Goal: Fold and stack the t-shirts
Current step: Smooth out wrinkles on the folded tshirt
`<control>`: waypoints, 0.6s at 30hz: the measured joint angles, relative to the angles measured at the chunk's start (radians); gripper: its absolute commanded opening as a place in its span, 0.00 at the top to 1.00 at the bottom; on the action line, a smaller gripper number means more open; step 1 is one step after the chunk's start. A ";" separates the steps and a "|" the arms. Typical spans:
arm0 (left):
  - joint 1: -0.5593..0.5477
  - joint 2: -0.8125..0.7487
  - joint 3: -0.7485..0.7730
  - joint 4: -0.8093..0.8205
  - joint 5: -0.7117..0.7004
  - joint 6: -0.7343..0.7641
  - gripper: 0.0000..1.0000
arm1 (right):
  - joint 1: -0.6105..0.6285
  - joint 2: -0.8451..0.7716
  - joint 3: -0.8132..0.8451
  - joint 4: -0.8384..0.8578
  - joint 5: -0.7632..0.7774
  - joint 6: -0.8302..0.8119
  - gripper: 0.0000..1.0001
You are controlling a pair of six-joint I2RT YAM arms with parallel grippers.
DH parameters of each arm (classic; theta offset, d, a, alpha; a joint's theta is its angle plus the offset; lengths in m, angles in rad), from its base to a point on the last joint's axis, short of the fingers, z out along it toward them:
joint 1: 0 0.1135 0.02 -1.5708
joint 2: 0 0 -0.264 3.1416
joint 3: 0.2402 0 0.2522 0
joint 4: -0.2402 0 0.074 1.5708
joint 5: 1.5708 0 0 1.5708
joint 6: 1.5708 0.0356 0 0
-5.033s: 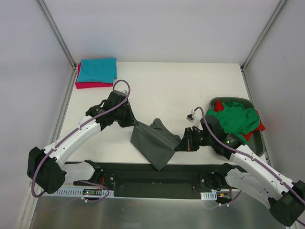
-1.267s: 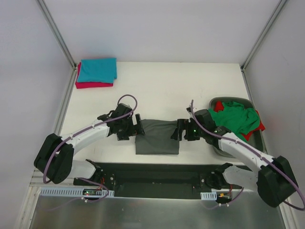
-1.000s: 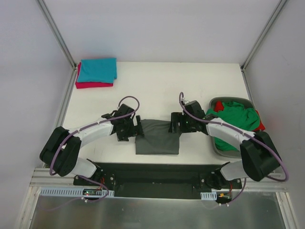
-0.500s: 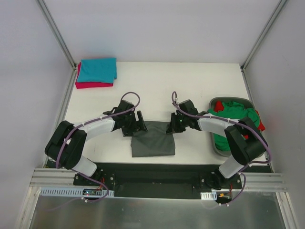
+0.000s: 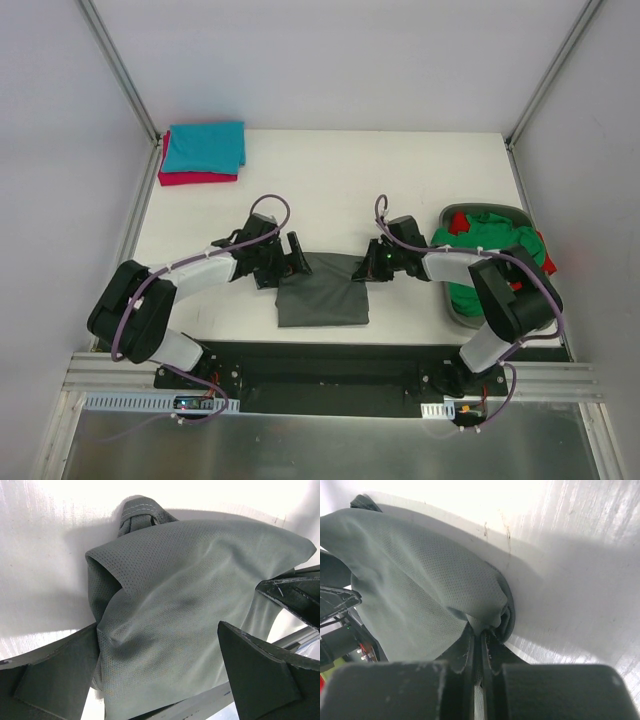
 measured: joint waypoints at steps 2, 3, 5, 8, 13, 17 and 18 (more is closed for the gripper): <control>0.000 -0.006 -0.006 0.005 0.002 0.000 0.01 | -0.005 0.008 -0.004 0.024 -0.008 0.012 0.95; 0.000 -0.010 -0.011 0.006 0.003 0.000 0.01 | -0.005 0.009 -0.006 0.033 -0.007 0.015 0.94; 0.000 -0.021 -0.022 0.008 0.003 0.000 0.01 | -0.007 0.010 -0.009 0.045 -0.005 0.019 0.89; 0.000 -0.039 -0.037 0.003 0.002 0.000 0.01 | -0.008 0.010 -0.012 0.055 -0.009 0.018 0.83; -0.010 -0.067 -0.037 -0.064 -0.050 -0.017 0.01 | -0.008 -0.003 -0.012 0.048 -0.030 -0.010 0.72; -0.036 -0.129 -0.040 -0.187 -0.145 -0.018 0.01 | -0.010 -0.047 -0.011 -0.014 -0.040 -0.052 0.54; -0.036 -0.135 -0.041 -0.205 -0.159 -0.018 0.01 | -0.010 -0.062 -0.011 -0.034 -0.037 -0.062 0.53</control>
